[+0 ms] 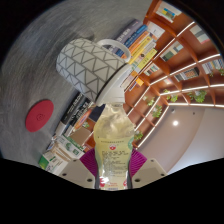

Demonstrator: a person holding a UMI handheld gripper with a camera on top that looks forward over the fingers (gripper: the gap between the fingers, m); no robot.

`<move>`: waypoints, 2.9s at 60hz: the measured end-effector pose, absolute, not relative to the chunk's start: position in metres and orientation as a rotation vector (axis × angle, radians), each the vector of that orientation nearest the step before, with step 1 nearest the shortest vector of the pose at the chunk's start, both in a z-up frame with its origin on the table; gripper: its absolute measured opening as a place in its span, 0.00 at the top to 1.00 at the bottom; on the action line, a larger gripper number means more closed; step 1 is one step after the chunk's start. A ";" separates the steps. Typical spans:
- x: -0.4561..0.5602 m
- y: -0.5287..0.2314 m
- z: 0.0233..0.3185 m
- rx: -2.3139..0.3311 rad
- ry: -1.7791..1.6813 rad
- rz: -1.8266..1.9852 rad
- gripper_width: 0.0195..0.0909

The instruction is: Pour water

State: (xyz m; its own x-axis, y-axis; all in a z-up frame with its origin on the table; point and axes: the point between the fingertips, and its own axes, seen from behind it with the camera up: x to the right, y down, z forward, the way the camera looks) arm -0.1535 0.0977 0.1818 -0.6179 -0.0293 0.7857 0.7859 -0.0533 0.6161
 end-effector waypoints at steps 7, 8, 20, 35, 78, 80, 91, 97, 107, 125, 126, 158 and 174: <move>-0.155 0.101 0.180 -0.823 -1.619 -1.735 0.76; -0.154 0.101 0.179 -0.830 -1.617 -1.732 0.76; -0.147 0.092 0.175 -1.097 -1.410 -1.441 0.76; -0.152 0.084 0.171 -1.628 -0.610 -0.503 0.76; -0.138 0.098 0.087 -1.715 -0.129 0.058 0.75; -0.138 0.098 0.087 -1.716 -0.118 0.064 0.75; -0.134 0.096 0.089 -1.697 -0.081 0.090 0.59; -0.131 0.090 0.083 -1.740 -0.044 0.095 0.47; -0.130 0.052 0.089 -1.780 0.015 0.140 0.19; -0.118 -0.059 0.102 -1.829 0.060 0.086 0.13; -0.115 -0.065 0.102 -1.836 0.062 0.069 0.13; -0.090 -0.128 0.114 -1.801 0.092 -0.028 0.15; -0.096 -0.127 0.120 -1.763 0.079 -0.026 0.15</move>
State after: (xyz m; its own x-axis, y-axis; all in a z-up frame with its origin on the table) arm -0.0959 -0.1274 0.1199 0.9973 -0.0680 -0.0265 -0.0390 -0.1903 -0.9809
